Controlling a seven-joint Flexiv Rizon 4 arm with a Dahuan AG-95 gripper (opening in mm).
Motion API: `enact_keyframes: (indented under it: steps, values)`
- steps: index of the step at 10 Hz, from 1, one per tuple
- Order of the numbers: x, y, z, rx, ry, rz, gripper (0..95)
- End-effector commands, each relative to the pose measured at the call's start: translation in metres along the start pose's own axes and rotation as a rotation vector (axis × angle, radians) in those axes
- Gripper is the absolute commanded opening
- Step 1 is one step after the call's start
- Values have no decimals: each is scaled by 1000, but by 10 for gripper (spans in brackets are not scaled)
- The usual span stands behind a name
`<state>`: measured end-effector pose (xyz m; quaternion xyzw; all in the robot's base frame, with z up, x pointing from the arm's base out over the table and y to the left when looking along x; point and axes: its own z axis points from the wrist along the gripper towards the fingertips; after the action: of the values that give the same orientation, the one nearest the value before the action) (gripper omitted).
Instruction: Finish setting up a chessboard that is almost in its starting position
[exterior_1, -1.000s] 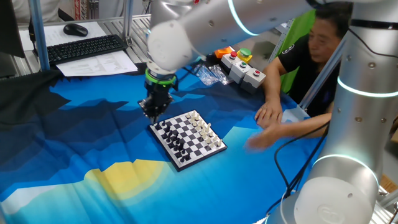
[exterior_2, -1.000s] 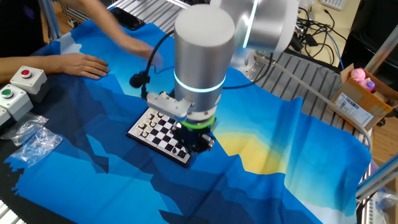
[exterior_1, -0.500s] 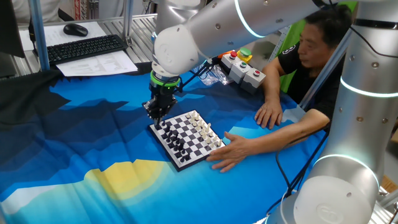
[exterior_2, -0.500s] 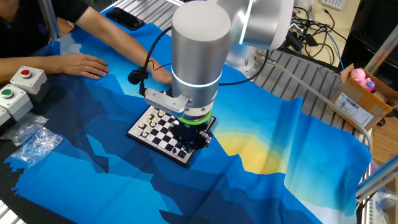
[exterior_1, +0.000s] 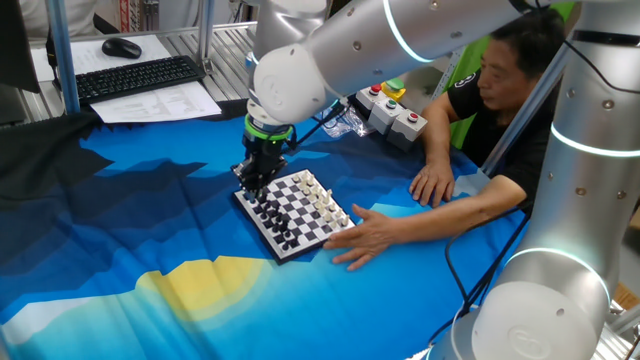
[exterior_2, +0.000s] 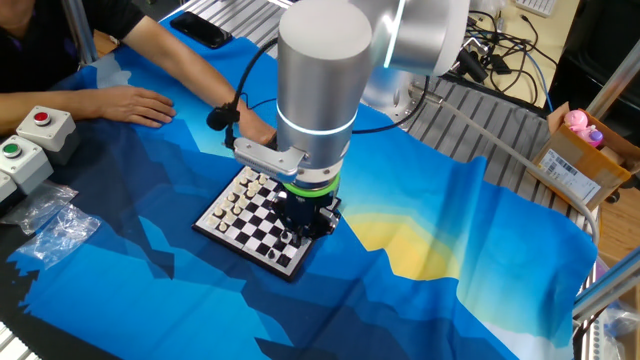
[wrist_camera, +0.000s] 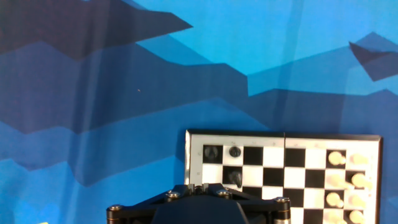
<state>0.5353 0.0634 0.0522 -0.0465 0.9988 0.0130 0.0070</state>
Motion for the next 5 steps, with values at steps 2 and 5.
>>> enact_keyframes:
  steps: [2,5]
  values:
    - [-17,3,-1,-16,3,3,0]
    - [-32,4,-1,-11,-10,-3,0]
